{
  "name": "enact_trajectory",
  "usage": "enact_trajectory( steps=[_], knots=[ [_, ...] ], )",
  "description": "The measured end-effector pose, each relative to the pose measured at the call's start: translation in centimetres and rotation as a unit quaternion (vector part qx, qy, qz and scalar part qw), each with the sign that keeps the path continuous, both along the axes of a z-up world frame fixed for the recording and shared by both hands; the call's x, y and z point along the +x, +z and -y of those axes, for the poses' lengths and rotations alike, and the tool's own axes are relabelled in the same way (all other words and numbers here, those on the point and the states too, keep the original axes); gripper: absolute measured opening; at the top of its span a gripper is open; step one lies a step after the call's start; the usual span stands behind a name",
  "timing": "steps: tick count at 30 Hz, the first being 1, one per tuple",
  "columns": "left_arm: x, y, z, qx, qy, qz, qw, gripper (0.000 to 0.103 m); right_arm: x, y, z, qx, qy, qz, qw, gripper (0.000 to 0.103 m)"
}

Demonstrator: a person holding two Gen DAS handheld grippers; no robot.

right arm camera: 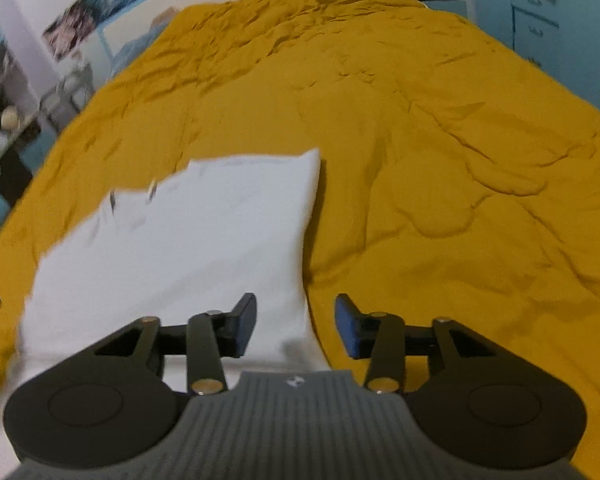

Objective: Fold small clothes

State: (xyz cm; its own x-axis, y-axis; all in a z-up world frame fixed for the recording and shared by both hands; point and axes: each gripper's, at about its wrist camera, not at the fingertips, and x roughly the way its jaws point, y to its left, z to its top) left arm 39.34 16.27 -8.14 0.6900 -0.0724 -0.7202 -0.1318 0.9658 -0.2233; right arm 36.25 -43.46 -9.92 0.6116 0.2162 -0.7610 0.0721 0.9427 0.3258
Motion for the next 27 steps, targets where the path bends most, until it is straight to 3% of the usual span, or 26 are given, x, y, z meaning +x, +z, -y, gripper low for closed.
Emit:
enact_trajectory(
  steps=[6,10,17,18,21,22,27],
  knots=[
    [4.6,-3.0,-2.7,-0.079,0.057,0.001,0.9952,0.055,5.9,-1.9,1.8,0.063,-0.044,-0.002,0.997,0.042],
    [7.5,-5.3,-3.8,-0.108,0.080,-0.006,0.9909,0.055,9.5,-3.4,2.5,0.091,-0.070,-0.001,0.993,0.042],
    [9.3,-8.0,-5.0,-0.176,0.112,0.006,0.9779,0.053,14.6,-6.9,3.8,0.172,-0.127,-0.009,0.977,0.041],
    [9.4,-8.2,-5.0,-0.184,0.115,0.007,0.9761,0.046,15.2,-7.4,3.7,0.176,-0.131,-0.010,0.976,0.039],
    [9.7,-8.2,-4.5,-0.196,0.093,0.007,0.9762,0.012,16.0,-8.3,3.2,0.171,-0.138,-0.009,0.975,0.009],
    [9.7,-8.0,-4.2,-0.190,0.085,0.008,0.9781,0.006,16.1,-8.5,3.1,0.172,-0.135,-0.009,0.976,0.006],
    [8.4,-4.8,-3.2,-0.125,0.062,0.078,0.9872,0.003,15.4,-6.6,2.5,0.138,-0.120,0.049,0.982,0.000]
  ],
)
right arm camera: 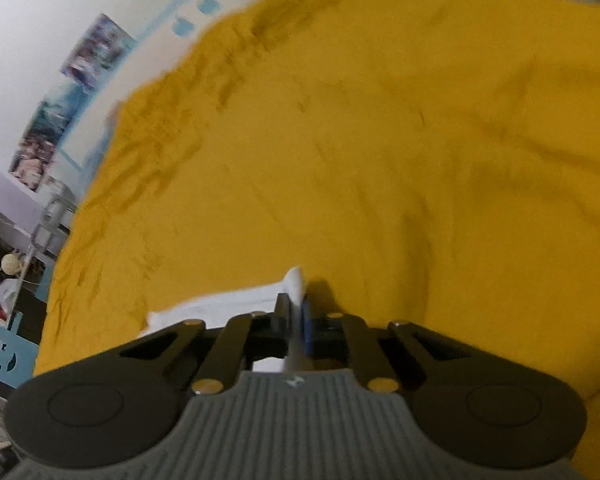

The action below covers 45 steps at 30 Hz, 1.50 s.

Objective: Fold small clothes

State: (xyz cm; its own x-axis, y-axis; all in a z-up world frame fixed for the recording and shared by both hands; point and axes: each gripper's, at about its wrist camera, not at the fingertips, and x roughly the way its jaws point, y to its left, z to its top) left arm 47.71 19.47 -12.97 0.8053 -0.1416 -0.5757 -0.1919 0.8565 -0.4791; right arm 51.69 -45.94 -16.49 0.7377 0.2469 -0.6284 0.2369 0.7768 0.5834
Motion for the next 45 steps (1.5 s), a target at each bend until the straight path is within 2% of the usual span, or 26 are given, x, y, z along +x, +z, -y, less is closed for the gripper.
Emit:
enact_trajectory(
  steps=[2,4,6,9,12,14,15,18,23,28,33,38,41,43,45],
  knots=[
    [0.6,0.1,0.9,0.056,-0.016,-0.014,0.9982,0.003,-0.1,0.9,-0.4,-0.023,0.002,0.022,0.999,0.000],
    [1.4,-1.1,1.5,0.094,-0.019,-0.049,0.9942,0.003,0.5,0.1,-0.8,-0.046,-0.002,-0.003,0.999,0.000],
    [1.8,-2.1,1.9,0.119,-0.024,-0.068,0.9902,0.003,1.0,-1.2,-0.7,-0.041,-0.014,-0.029,0.999,0.000],
    [1.7,-2.4,2.3,0.134,-0.023,-0.078,0.9877,0.003,1.4,-1.9,-0.7,-0.046,-0.021,-0.039,0.998,0.000],
    [2.0,-1.5,2.8,0.150,0.000,-0.086,0.9849,0.004,1.6,-1.1,-1.1,-0.070,-0.025,-0.052,0.996,0.000],
    [1.3,-0.5,2.9,0.181,0.032,-0.093,0.9786,0.001,1.6,-0.1,-1.3,-0.097,-0.024,-0.058,0.993,0.005],
    [1.1,0.2,2.6,0.180,0.035,-0.090,0.9788,0.001,0.4,0.3,-1.1,-0.103,-0.025,-0.056,0.993,0.012],
    [-0.4,2.6,1.8,0.165,0.029,-0.074,0.9831,0.002,-1.0,2.1,-0.5,-0.106,-0.007,-0.051,0.993,0.012],
    [-3.4,7.7,2.8,0.195,-0.030,-0.050,0.9792,0.005,-4.4,5.9,-1.5,-0.146,0.070,-0.045,0.986,0.013],
    [-8.1,11.9,5.4,0.231,-0.103,-0.030,0.9671,0.008,-9.5,10.4,-3.3,-0.189,0.141,-0.019,0.972,0.016],
    [-14.2,14.3,8.3,0.260,-0.189,-0.011,0.9468,0.009,-16.7,14.4,-5.1,-0.236,0.202,0.006,0.950,0.021],
    [-21.1,15.5,11.6,0.305,-0.272,0.011,0.9124,0.012,-25.0,16.5,-6.8,-0.291,0.269,0.028,0.918,0.022],
    [-24.8,15.1,13.0,0.328,-0.320,0.019,0.8883,0.016,-30.5,16.9,-7.8,-0.331,0.304,0.045,0.892,0.026],
    [-26.8,14.4,13.7,0.342,-0.354,0.022,0.8703,0.020,-33.9,17.1,-8.3,-0.353,0.326,0.059,0.875,0.032],
    [-28.8,13.5,14.5,0.357,-0.389,0.022,0.8490,0.022,-36.8,16.7,-8.4,-0.358,0.349,0.065,0.864,0.034]
  ],
)
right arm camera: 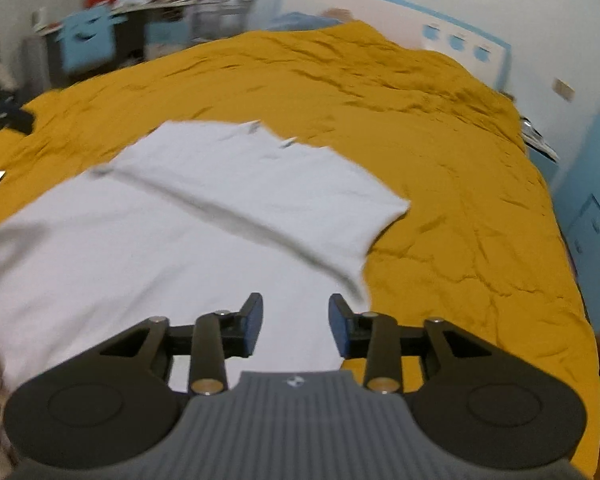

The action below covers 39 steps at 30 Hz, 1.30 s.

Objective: Fold small clothes

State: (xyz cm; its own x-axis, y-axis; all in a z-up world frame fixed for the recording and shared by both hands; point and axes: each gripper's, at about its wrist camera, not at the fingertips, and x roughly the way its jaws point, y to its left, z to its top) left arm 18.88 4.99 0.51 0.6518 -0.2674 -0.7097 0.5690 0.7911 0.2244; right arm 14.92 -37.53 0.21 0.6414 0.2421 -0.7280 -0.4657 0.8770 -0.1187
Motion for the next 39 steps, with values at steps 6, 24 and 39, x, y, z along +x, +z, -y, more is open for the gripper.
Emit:
enact_trajectory(
  steps=[6,24,39],
  knots=[
    [-5.2,-4.1,2.2,0.073,-0.100,-0.035,0.9916,0.039,-7.9,-2.5,-1.6,-0.055,0.063,-0.015,0.996,0.036],
    [-14.0,-15.6,2.0,0.307,-0.140,0.018,0.9411,0.072,-16.6,-11.1,-3.8,-0.233,0.174,-0.008,0.957,0.064],
    [-12.9,-14.3,1.5,0.269,-0.090,0.021,0.9586,0.018,-16.8,-12.4,-3.5,-0.280,0.199,0.017,0.939,0.029]
  ],
)
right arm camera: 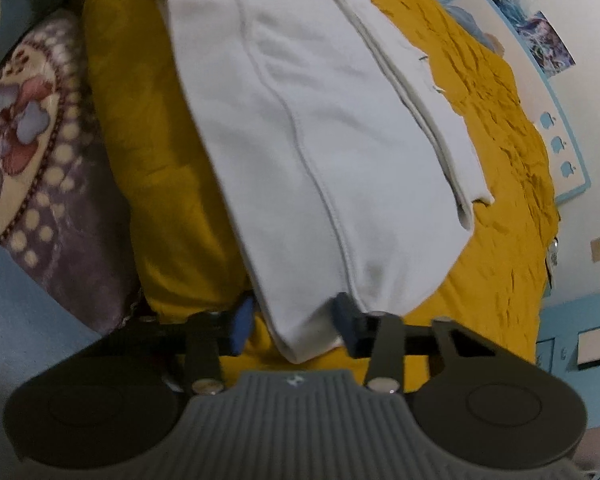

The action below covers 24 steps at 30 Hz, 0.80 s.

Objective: Fold small clothes
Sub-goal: 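Lift the hem with both grippers and fold it toward the collar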

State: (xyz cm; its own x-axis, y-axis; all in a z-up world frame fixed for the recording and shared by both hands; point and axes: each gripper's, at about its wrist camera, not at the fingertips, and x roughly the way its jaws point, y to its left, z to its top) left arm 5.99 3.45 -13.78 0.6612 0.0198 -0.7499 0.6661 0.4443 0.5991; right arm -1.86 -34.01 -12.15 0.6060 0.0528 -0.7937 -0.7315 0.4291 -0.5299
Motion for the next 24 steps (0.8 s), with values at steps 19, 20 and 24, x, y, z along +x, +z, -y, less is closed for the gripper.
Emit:
enact_trajectory(
  steps=[19,20,24],
  knots=[
    [5.3,10.6,0.0,-0.096,0.078,0.139,0.9826,0.005,3.6,12.5,1.6,0.081,-0.066,0.135,0.985,0.000],
    [6.0,11.4,0.0,-0.105,0.086,0.150,0.9794,0.005,4.3,13.3,1.6,0.086,-0.072,0.147,0.983,0.000],
    [8.8,14.1,0.3,-0.130,0.108,0.185,0.9680,0.005,7.3,16.4,1.2,0.096,-0.088,0.201,0.971,0.000]
  ],
)
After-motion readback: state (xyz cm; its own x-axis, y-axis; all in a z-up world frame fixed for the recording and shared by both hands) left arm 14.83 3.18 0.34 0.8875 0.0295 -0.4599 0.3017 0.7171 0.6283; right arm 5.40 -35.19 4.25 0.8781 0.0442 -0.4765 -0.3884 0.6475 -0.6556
